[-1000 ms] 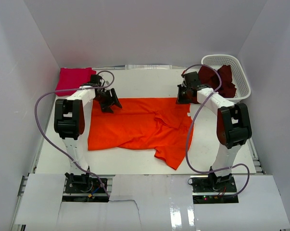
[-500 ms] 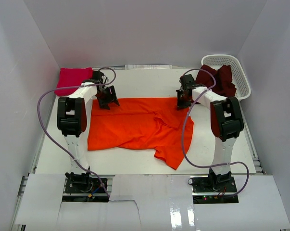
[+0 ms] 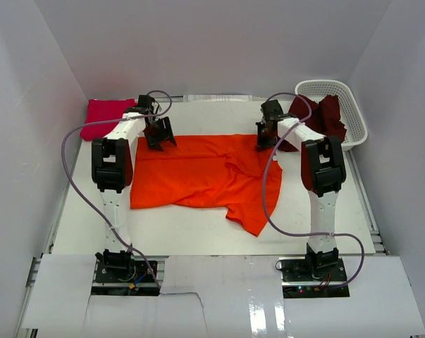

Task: Fold and stack the t-shirts
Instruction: Fold the flattened tshirt in 1/3 of the way, then grap the side of the flattened tshirt closest away from the robot with both arms

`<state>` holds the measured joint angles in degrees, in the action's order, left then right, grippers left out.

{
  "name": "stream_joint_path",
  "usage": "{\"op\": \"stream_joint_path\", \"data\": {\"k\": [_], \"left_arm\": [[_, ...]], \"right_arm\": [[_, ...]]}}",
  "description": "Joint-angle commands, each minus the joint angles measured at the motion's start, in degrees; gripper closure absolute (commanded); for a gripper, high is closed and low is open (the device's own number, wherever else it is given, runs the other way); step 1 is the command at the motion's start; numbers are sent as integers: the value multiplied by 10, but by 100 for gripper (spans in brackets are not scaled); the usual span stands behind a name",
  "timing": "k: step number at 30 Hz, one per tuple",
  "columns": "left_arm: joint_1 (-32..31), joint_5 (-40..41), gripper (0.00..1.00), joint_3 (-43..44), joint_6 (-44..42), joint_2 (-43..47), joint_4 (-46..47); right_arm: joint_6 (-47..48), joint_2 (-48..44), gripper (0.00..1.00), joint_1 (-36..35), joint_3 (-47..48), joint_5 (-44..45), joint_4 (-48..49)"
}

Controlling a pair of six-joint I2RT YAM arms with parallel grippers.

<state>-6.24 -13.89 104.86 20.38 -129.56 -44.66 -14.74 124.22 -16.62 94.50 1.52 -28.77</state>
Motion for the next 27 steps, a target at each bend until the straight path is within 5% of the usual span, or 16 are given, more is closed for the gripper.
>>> {"op": "stream_joint_path", "data": {"k": [1,11,14,15,17,21,25,27], "left_arm": [[-3,41,26,51,-10,-80,-15],[-3,12,25,247,20,-120,-53],[-3,6,25,273,25,-43,-54],[-3,7,25,271,24,-20,-55],[-3,25,24,255,12,27,-58],[-3,82,25,119,-10,183,-39],[4,120,23,-183,-11,384,16],[20,112,23,-268,10,439,43]], "right_arm": [[6,37,91,21,48,-5,-21],[21,58,90,46,200,-3,-38],[25,16,77,46,223,-9,-29],[17,3,61,46,223,-9,-29],[16,-49,52,45,206,-25,-22],[-1,-177,50,26,31,-43,-1],[-17,-309,49,-31,-187,-30,31],[-27,-369,49,-74,-258,-29,25]]}}
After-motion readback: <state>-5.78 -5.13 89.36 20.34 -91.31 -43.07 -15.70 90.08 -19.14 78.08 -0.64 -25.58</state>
